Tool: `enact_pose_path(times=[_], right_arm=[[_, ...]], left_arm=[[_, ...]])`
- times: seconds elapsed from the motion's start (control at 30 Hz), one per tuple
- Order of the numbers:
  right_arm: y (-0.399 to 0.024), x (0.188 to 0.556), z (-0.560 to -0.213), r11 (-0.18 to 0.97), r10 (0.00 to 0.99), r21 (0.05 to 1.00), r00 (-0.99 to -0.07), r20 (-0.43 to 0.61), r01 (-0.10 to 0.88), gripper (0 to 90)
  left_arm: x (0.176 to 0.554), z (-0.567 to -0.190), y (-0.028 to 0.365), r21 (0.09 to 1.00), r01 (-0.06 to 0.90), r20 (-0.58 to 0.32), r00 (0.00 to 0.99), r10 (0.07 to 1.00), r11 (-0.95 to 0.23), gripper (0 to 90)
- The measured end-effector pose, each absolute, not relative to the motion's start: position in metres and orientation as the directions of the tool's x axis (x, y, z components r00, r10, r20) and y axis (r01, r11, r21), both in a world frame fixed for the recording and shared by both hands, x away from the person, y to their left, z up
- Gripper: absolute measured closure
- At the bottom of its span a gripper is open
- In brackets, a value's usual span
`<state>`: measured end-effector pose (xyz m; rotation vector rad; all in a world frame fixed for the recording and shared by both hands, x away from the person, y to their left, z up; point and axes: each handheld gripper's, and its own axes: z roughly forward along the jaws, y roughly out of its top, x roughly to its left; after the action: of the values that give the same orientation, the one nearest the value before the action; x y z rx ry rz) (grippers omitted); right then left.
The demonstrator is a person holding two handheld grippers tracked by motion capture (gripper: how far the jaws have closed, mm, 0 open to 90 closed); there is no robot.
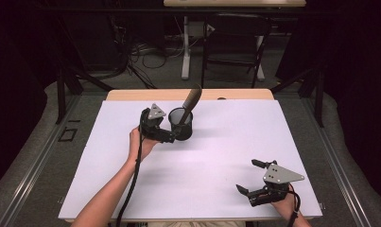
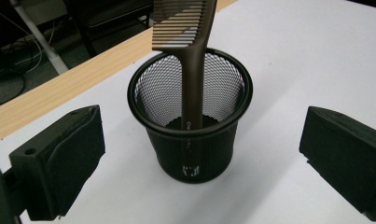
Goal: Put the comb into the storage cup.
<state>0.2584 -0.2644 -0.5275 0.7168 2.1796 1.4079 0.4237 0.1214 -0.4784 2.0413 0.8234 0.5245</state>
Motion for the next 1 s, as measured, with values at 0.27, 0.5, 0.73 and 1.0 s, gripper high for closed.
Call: enact_pose_path(times=[0.27, 0.5, 0.73, 1.0], right_arm=[[-0.264, 0.258, -0.527, 0.345, 0.637, 0.921, -0.766, -0.086, 0.184, 0.3], [-0.264, 0.259, -0.528, 0.348, 0.635, 0.920, -0.768, -0.089, 0.181, 0.3], [-0.264, 0.258, -0.528, 0.348, 0.634, 0.919, -0.768, -0.088, 0.183, 0.3], [-0.264, 0.259, -0.528, 0.347, 0.635, 0.920, -0.768, -0.086, 0.184, 0.3]], left_arm=[[0.414, -0.481, 0.129, 0.832, 0.364, 0.058, 0.693, 0.719, -0.418, 0.1], [0.401, -0.483, 0.134, 0.825, 0.360, 0.070, 0.699, 0.712, -0.435, 0.0], [0.392, -0.489, 0.142, 0.825, 0.370, 0.061, 0.693, 0.719, -0.427, 0.0], [0.377, -0.491, 0.150, 0.822, 0.371, 0.062, 0.695, 0.716, -0.431, 0.0]])
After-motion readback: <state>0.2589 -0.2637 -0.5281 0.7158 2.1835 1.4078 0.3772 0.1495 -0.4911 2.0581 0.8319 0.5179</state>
